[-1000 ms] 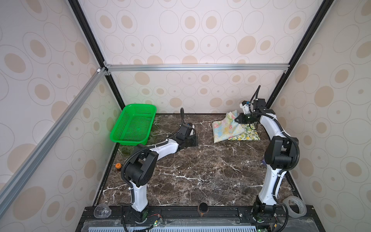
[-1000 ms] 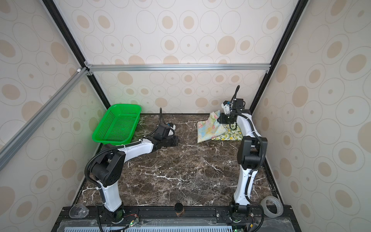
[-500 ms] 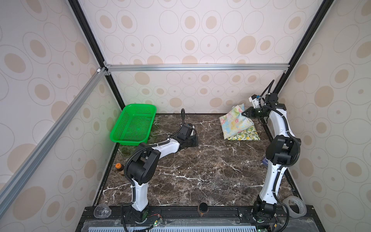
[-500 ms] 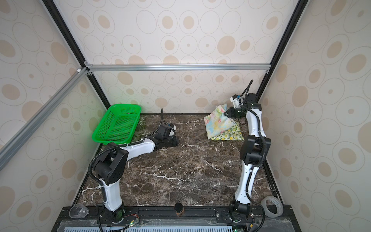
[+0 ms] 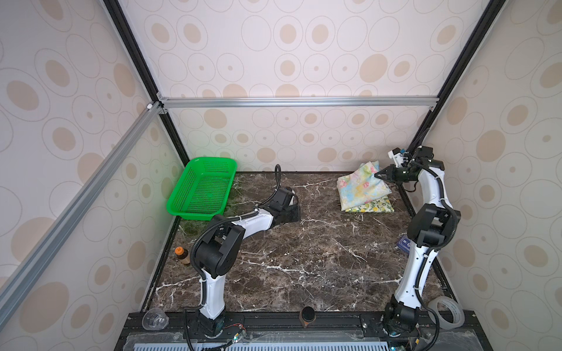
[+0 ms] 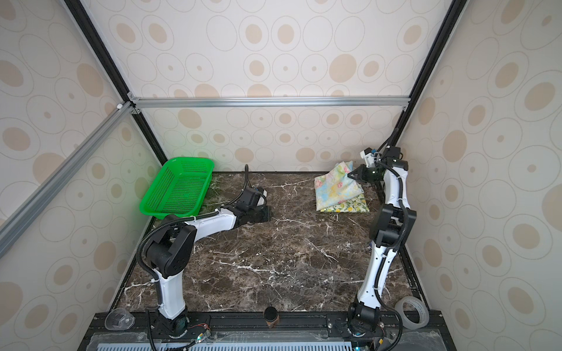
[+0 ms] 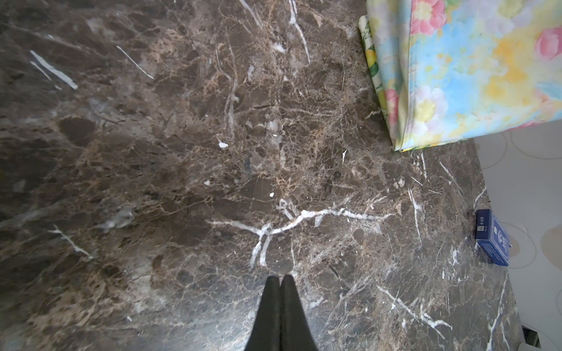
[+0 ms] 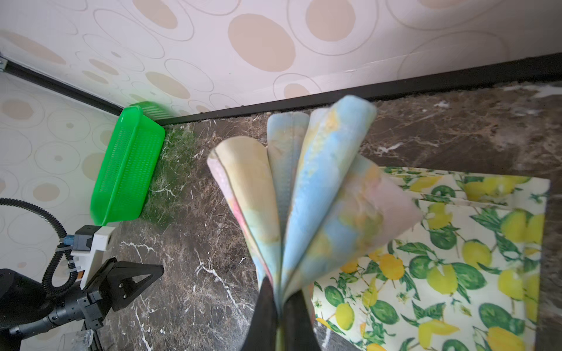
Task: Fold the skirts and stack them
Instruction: 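Carry the folded floral skirt with the right gripper onto the lemon-print skirt, then open the right gripper to release the floral skirt on the stack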
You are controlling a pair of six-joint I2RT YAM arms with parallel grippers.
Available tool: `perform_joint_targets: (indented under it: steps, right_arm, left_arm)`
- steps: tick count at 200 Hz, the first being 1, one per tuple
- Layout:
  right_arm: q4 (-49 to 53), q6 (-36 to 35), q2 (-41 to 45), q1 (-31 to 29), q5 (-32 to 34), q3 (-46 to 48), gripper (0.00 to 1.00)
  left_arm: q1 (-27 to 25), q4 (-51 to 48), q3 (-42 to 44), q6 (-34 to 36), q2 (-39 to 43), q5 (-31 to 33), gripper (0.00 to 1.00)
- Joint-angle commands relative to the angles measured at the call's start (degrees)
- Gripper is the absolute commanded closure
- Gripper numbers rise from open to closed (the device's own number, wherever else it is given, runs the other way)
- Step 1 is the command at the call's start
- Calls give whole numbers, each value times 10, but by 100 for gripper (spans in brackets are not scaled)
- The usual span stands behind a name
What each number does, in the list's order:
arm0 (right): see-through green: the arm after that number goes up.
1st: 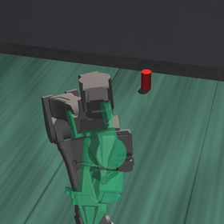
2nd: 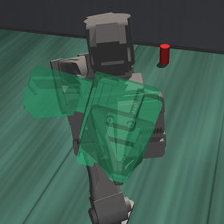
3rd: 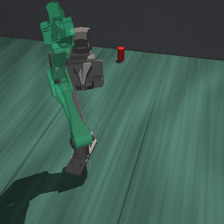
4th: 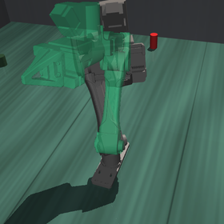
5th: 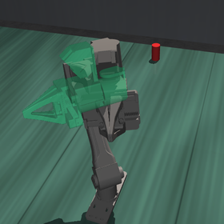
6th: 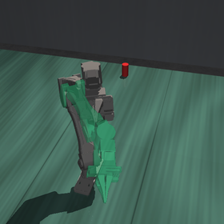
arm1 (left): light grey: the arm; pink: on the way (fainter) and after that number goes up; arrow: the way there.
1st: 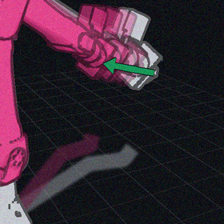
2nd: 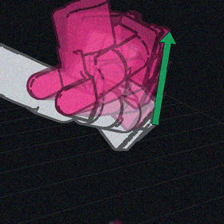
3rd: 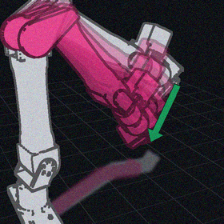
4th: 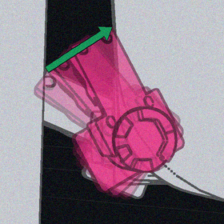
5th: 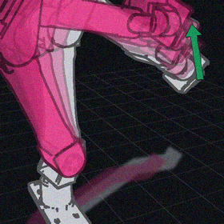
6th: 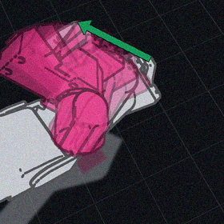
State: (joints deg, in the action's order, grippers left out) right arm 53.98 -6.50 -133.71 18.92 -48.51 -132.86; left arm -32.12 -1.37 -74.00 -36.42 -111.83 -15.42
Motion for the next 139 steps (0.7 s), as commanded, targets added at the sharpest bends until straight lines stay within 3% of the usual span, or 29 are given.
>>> perform_joint_targets:
  steps: [1,35,110,116,124,139]
  right_arm:
    - [-2,1,-16,13,-34,-15,100]
    - [-2,10,-51,29,-16,-23,100]
    - [-57,45,-94,29,124,-12,98]
    - [-60,47,-97,28,131,-12,94]
    - [-66,54,-99,29,146,-11,73]
    - [-81,66,-98,29,170,-5,52]
  left_arm:
    - [5,-22,-36,-4,-9,-2,100]
    - [4,-27,-46,-7,-8,2,100]
    - [4,-18,-20,-22,21,11,100]
    - [5,-17,-18,-22,23,12,100]
    - [4,-17,-14,-22,27,15,100]
    - [4,-14,-7,-22,34,19,100]
